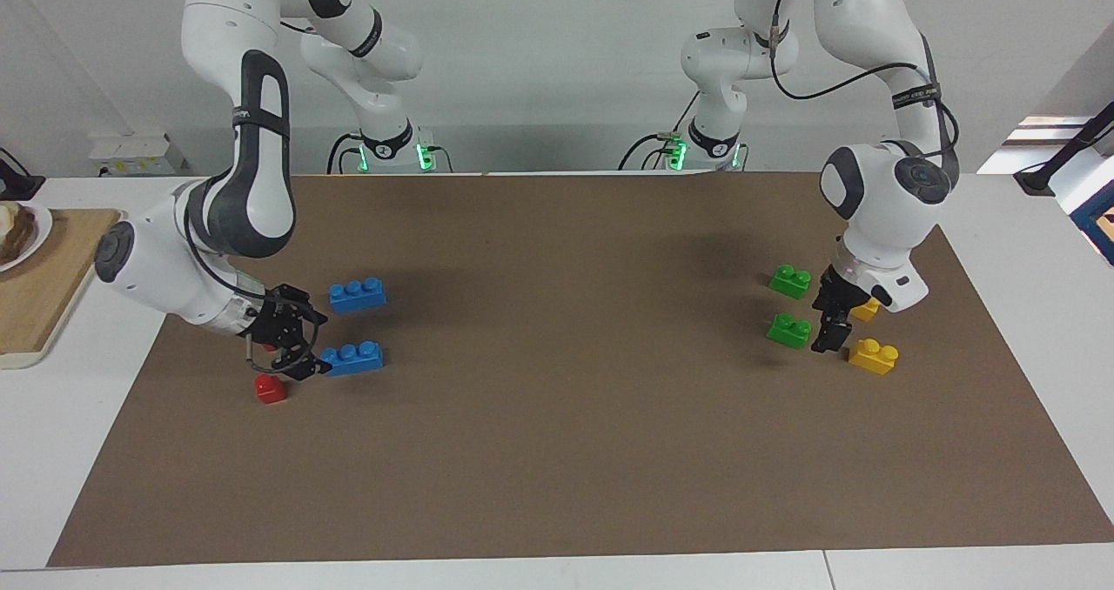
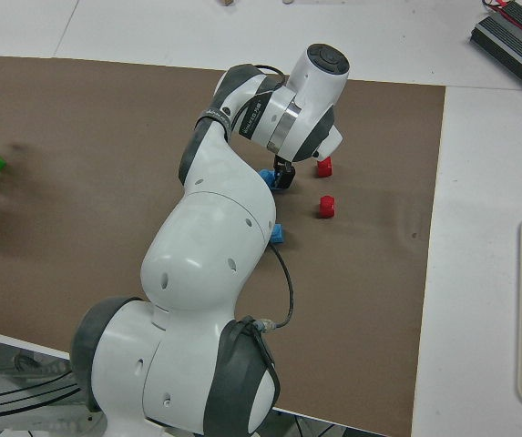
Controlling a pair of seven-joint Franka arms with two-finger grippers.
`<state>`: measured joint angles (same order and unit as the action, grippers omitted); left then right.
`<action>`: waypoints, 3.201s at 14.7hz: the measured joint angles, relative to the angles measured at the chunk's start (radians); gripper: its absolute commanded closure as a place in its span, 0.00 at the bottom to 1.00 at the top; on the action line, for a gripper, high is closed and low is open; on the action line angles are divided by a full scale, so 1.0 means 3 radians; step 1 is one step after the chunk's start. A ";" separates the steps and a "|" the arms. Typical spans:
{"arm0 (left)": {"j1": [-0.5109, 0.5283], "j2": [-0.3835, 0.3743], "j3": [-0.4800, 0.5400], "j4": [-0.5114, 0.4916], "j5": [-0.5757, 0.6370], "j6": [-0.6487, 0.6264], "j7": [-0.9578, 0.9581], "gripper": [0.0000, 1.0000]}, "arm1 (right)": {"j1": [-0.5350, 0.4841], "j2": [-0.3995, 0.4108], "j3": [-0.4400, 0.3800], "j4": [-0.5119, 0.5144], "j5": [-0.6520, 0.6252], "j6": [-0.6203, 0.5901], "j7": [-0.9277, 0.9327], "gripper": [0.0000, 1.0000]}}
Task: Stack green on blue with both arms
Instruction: 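Grasp the green brick with the left gripper while the right gripper grasps the blue brick, then lift the green brick with the left gripper while the right gripper carries the blue brick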
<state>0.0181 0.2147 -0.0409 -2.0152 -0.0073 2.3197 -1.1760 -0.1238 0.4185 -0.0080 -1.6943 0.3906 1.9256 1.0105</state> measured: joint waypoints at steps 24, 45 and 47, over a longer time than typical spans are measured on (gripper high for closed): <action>0.0004 0.0235 0.0008 -0.0146 0.0000 0.0337 -0.0176 1.00 | -0.0008 0.0317 -0.0003 0.0000 0.0222 0.0330 -0.0453 0.00; -0.0252 0.0068 -0.0057 0.1451 -0.0002 -0.1596 -0.0758 1.00 | 0.0560 0.0207 0.0071 0.0343 0.0288 0.0159 0.0888 1.00; -0.0282 0.0054 -0.0058 0.1468 -0.0002 -0.1621 -0.0800 1.00 | 0.0864 0.0158 0.0079 0.0372 0.0350 0.0196 0.1297 1.00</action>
<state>-0.0665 0.2311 -0.0583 -1.5747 -0.0080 1.8334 -1.4159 0.1355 0.4658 0.0157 -1.5829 0.4956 1.9845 1.3997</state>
